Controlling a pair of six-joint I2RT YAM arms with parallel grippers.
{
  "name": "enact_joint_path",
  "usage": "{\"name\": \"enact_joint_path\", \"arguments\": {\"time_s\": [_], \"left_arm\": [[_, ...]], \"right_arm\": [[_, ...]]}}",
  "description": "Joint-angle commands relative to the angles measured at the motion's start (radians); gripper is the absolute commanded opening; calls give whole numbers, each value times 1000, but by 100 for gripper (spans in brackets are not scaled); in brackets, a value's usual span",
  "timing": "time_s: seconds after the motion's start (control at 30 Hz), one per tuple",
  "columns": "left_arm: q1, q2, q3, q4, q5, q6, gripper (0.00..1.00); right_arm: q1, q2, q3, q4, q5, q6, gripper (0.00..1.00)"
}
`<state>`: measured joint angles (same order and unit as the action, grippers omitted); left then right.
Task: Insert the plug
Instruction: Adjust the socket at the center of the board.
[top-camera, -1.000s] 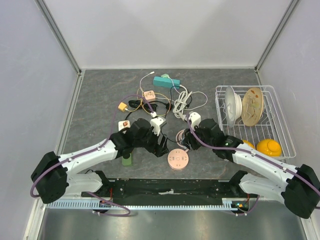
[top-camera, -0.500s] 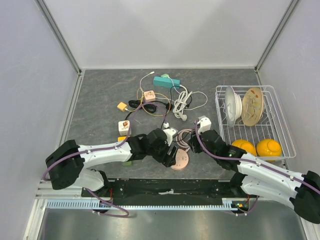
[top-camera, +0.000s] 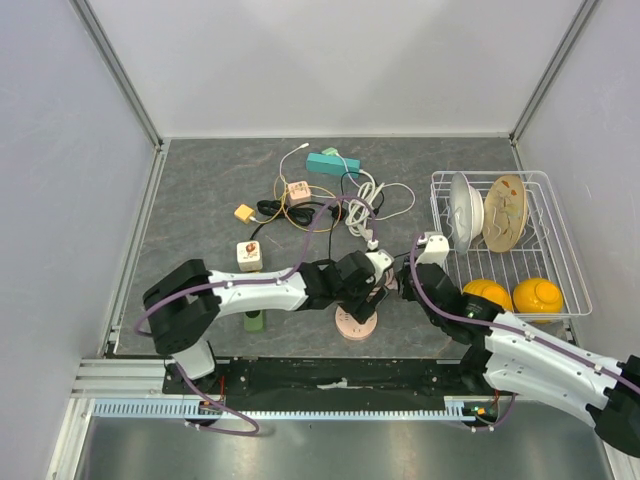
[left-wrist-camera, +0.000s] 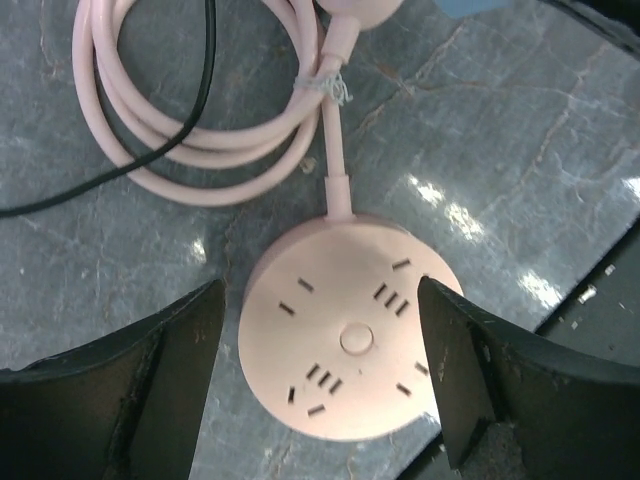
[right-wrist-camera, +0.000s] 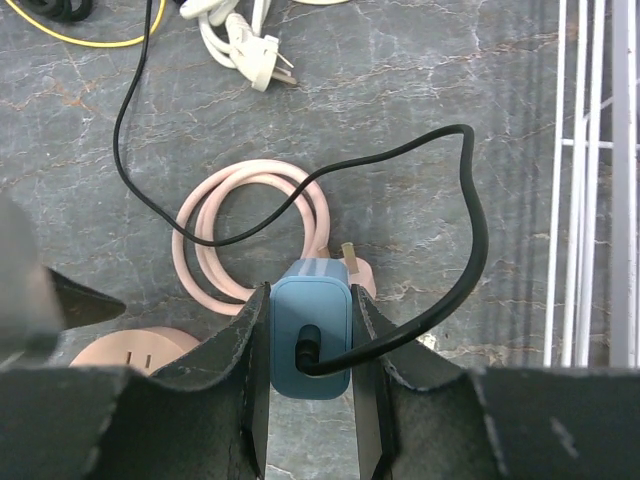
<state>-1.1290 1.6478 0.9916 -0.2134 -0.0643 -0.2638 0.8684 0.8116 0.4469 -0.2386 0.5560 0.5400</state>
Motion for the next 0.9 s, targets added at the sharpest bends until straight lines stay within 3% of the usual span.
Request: {"name": "enact_joint_path", "arguments": {"time_s": [0.0,0.27,0.4,0.47,0.87], "left_arm": [[-6,73,80,-14,-48,67,84],[-9,130,76,-37,-69,26,83],[0,148,55,-86,-266,-61,65],[26,152,48,-113,-287,-101,63],[189,87,41,-147,-276,-180,65]], "right_arm": [[0,-29,15,-18,68,44,0],[-2,-60,1,-28,78,52,0],[-2,-48,10,-16,64,31,0],[-2,-31,16,13,36,-3,0],[0,146,88,199,-160,-138,0]]}}
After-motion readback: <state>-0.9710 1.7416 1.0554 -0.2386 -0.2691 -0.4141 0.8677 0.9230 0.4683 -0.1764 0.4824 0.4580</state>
